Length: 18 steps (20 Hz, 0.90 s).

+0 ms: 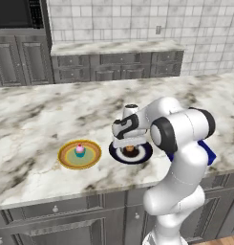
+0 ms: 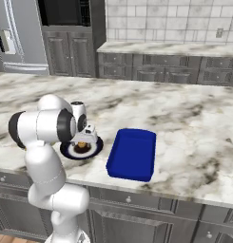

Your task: Move the dessert items from the plates to the tray.

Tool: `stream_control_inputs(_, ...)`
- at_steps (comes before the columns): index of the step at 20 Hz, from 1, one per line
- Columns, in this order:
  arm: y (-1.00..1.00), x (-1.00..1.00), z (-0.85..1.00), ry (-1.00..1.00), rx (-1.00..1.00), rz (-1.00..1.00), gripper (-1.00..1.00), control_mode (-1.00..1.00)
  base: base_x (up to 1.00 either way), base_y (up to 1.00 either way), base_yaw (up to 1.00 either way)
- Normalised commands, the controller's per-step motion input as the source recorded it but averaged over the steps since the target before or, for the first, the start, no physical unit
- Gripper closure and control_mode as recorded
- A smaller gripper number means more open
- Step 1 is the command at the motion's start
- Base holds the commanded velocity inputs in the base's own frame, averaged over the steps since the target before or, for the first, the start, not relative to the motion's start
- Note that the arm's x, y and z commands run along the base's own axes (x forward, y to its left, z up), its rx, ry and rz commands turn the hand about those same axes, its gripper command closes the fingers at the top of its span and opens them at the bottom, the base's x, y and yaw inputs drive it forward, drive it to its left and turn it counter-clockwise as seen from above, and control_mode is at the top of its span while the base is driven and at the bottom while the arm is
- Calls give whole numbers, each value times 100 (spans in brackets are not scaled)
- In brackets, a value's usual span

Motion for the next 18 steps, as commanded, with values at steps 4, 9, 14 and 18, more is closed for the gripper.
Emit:
stream_control_inputs(4,1,6,-5,0,0,0,100,-100,0,0,0)
stream_control_inputs(9,0,0,0,0,0,0,100,-100,0,0,0)
stream_control_inputs(14,-2,-9,8,0,0,0,100,-100,0,0,0)
stream_control_inputs(18,-14,-3,34,0,0,0,100,-100,0,0,0)
